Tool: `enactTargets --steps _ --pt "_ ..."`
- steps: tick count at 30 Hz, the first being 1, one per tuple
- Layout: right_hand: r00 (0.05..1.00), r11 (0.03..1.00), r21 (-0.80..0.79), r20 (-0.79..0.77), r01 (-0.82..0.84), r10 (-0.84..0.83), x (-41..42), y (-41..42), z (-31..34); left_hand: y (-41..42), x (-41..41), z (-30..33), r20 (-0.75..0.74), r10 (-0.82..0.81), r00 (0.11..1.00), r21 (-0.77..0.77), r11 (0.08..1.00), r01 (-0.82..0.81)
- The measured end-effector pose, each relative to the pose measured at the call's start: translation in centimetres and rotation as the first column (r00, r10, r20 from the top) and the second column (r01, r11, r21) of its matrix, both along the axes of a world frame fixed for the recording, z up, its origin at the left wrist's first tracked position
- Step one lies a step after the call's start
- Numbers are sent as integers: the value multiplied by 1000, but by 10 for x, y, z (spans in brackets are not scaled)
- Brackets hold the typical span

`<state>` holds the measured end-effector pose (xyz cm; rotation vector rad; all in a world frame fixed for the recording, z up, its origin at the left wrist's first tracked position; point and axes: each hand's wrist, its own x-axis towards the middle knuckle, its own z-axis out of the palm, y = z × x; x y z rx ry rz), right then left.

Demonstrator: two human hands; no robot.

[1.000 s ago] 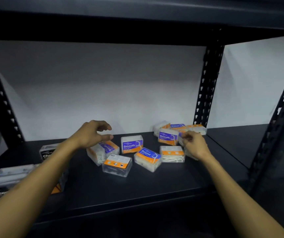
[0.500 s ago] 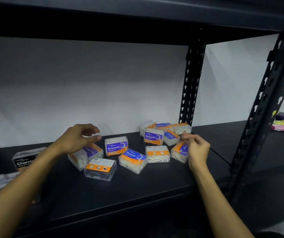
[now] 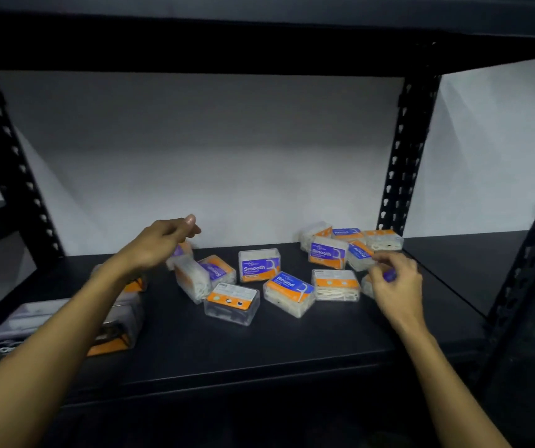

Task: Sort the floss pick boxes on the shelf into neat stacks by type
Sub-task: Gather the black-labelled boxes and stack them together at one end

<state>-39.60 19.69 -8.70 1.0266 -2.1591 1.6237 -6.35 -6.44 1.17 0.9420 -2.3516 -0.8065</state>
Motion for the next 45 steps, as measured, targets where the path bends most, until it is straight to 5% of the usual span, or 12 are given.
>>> enactTargets --steps 3,10,14,17,24,32,36,40,45 --pt "964 989 98 -231 -113 133 27 -19 4 -8 25 8 25 54 998 -1 999 -54" --pt "867 849 414 -226 -328 445 78 -68 6 -19 77 13 11 149 989 41 988 -149" --pt "842 765 595 -259 -246 472 95 -81 -7 -18 104 12 11 195 981 51 979 -195" --pt "834 789 579 -320 -203 450 98 -82 -11 -20 123 11 10 205 979 49 978 -205" --pt "877 815 500 -199 -292 437 103 -77 -7 -17 134 5 -17 205 979 41 978 -204" --pt "872 850 468 -278 -244 403 99 -77 -16 6 65 -16 269 58 961 -245 969 10" --pt "883 869 437 -280 -231 376 94 -73 -17 25 23 -24 424 -28 905 -260 954 151" --pt "799 904 368 -465 -216 380 112 -68 -11 31 5 -29 466 16 884 -312 939 147" --pt "638 784 578 -520 -228 568 148 -79 -13 31 1 -33 448 35 893 -359 922 144"
